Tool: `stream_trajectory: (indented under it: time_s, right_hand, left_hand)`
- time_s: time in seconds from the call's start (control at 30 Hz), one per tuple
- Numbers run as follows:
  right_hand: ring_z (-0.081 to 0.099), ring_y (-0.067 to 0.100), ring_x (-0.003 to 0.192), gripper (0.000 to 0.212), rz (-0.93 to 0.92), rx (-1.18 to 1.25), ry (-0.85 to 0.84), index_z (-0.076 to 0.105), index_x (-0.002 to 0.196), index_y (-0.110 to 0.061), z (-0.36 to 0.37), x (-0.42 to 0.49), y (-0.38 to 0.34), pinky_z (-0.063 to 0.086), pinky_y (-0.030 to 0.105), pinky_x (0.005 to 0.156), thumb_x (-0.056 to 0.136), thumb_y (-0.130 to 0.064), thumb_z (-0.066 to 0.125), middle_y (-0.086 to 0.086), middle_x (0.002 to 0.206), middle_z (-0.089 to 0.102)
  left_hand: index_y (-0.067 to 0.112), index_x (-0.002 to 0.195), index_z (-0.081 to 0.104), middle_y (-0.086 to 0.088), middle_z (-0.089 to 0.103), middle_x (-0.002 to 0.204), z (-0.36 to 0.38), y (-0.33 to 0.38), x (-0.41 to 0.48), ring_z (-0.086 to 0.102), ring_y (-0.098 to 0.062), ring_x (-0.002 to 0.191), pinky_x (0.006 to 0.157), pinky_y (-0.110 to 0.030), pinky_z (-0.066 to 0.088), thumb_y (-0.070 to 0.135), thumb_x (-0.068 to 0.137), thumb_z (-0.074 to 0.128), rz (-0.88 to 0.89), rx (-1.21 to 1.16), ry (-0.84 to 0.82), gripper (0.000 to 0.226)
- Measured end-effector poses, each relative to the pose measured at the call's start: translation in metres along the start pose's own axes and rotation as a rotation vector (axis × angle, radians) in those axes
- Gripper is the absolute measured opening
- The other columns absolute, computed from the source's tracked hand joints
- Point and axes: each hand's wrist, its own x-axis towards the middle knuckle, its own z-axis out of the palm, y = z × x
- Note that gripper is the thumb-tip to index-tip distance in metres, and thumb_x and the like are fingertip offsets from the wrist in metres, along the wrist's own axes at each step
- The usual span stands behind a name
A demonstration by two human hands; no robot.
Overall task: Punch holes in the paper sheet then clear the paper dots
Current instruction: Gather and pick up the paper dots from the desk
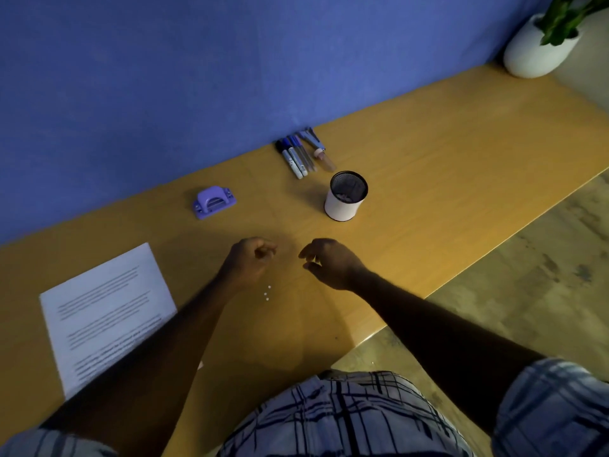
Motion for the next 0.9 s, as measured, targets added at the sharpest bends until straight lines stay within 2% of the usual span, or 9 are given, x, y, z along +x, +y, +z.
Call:
stream_trajectory:
  time_s: [0.07,0.17,0.37,0.47,0.57,0.7,0.83,0.9]
  right_hand:
    - [0.062,0.019,0.099,0.027,0.018,-0.001,-0.031,0.068,0.117,-0.016,0.010,-0.001,-0.006,0.046,0.027,0.078,0.090,-0.018,0.066,0.004,0.114,0.067]
    - [0.060,0.019,0.102,0.027,0.021,-0.018,-0.070,0.067,0.117,-0.016,0.023,-0.001,-0.015,0.048,0.029,0.081,0.090,-0.016,0.065,0.003,0.116,0.065]
    - [0.060,0.021,0.105,0.023,0.054,-0.038,-0.085,0.068,0.111,-0.017,0.046,0.005,-0.034,0.053,0.039,0.084,0.089,-0.023,0.068,0.003,0.114,0.065]
    - [0.060,0.023,0.104,0.022,0.073,-0.046,-0.092,0.068,0.110,-0.017,0.055,0.012,-0.041,0.053,0.038,0.082,0.089,-0.025,0.067,0.004,0.114,0.064]
    - [0.059,0.022,0.104,0.024,0.058,-0.048,-0.106,0.066,0.111,-0.017,0.061,0.018,-0.045,0.053,0.038,0.082,0.089,-0.026,0.068,0.005,0.115,0.062]
    - [0.059,0.022,0.104,0.022,0.029,-0.066,-0.142,0.065,0.110,-0.020,0.064,0.023,-0.045,0.054,0.040,0.084,0.089,-0.023,0.067,0.003,0.114,0.062]
    - [0.059,0.020,0.101,0.018,0.014,-0.093,-0.168,0.065,0.108,-0.022,0.066,0.026,-0.044,0.054,0.038,0.083,0.090,-0.022,0.065,0.001,0.112,0.061]
    - [0.059,0.019,0.100,0.016,-0.002,-0.117,-0.163,0.066,0.107,-0.023,0.067,0.028,-0.043,0.053,0.035,0.081,0.091,-0.022,0.062,0.000,0.111,0.061]
  left_hand:
    - [0.012,0.112,0.069,0.008,0.068,0.104,-0.003,-0.014,-0.015,0.062,-0.004,0.093,0.076,-0.010,0.044,0.014,0.089,0.065,-0.020,0.036,0.037,0.024]
    - [0.011,0.103,0.072,0.001,0.071,0.100,-0.007,-0.034,-0.036,0.064,-0.010,0.090,0.080,-0.019,0.044,0.017,0.084,0.069,-0.047,0.108,0.094,0.020]
    - [0.015,0.097,0.072,-0.003,0.073,0.098,-0.001,-0.061,-0.064,0.067,-0.020,0.092,0.085,-0.036,0.054,0.017,0.082,0.068,-0.108,0.197,0.053,0.015]
    - [0.024,0.091,0.071,0.002,0.071,0.095,0.009,-0.061,-0.069,0.064,-0.017,0.088,0.077,-0.032,0.052,0.023,0.081,0.068,-0.094,0.253,0.059,0.011]
    - [0.028,0.093,0.067,0.012,0.064,0.090,0.018,-0.057,-0.069,0.060,-0.011,0.084,0.062,-0.019,0.039,0.032,0.084,0.065,-0.074,0.287,0.069,0.009]
    - [0.029,0.094,0.069,0.010,0.067,0.093,0.022,-0.055,-0.064,0.058,-0.009,0.084,0.069,-0.025,0.041,0.042,0.083,0.066,-0.109,0.297,0.091,0.017]
    - [0.028,0.093,0.071,0.004,0.069,0.096,0.024,-0.054,-0.063,0.063,-0.017,0.089,0.073,-0.031,0.049,0.042,0.080,0.069,-0.122,0.313,0.100,0.020]
    - [0.028,0.094,0.071,0.003,0.068,0.098,0.025,-0.052,-0.062,0.063,-0.018,0.089,0.072,-0.031,0.047,0.042,0.080,0.069,-0.114,0.327,0.108,0.020]
